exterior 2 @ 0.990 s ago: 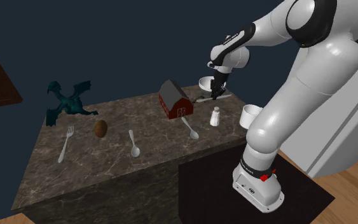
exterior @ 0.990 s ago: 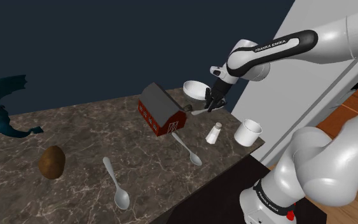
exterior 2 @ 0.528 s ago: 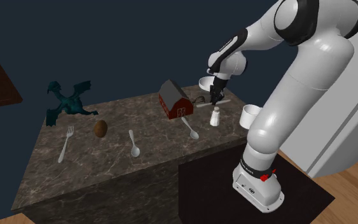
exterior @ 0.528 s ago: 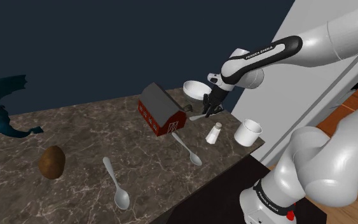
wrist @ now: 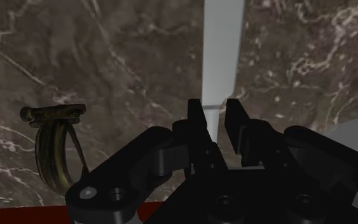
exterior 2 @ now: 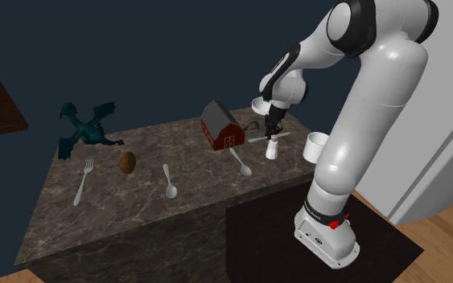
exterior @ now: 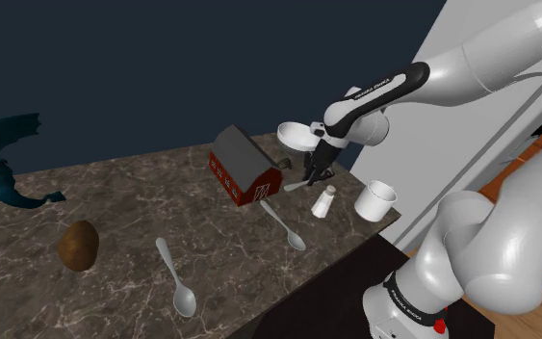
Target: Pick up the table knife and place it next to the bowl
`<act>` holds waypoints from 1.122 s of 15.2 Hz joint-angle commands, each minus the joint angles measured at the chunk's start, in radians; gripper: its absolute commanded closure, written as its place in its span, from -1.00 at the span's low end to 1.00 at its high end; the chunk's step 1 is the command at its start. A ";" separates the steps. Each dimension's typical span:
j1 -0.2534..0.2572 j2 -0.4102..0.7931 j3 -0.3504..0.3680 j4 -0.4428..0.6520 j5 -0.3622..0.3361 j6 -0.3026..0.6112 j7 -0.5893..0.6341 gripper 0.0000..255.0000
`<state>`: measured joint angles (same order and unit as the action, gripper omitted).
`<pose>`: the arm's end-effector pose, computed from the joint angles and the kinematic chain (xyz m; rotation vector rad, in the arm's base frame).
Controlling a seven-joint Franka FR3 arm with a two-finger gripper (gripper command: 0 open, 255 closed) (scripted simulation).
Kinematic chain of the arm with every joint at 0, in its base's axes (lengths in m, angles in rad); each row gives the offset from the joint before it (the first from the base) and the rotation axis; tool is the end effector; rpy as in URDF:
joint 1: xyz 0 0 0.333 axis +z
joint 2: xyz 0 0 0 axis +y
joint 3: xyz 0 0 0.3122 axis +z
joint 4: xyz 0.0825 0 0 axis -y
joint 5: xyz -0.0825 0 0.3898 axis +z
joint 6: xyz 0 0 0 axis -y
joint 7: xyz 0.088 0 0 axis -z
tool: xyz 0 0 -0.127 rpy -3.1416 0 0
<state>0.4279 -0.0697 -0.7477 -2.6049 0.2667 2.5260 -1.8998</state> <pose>0.4153 -0.1320 0.2412 -2.3428 -1.8968 -0.2457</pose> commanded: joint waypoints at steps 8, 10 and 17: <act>0.002 0.008 -0.001 0.001 0.012 0.005 -0.009 -1.00; 0.002 0.008 -0.001 0.001 0.012 0.005 -0.009 -1.00; -0.059 -0.141 0.020 0.027 -0.178 -0.125 0.126 -1.00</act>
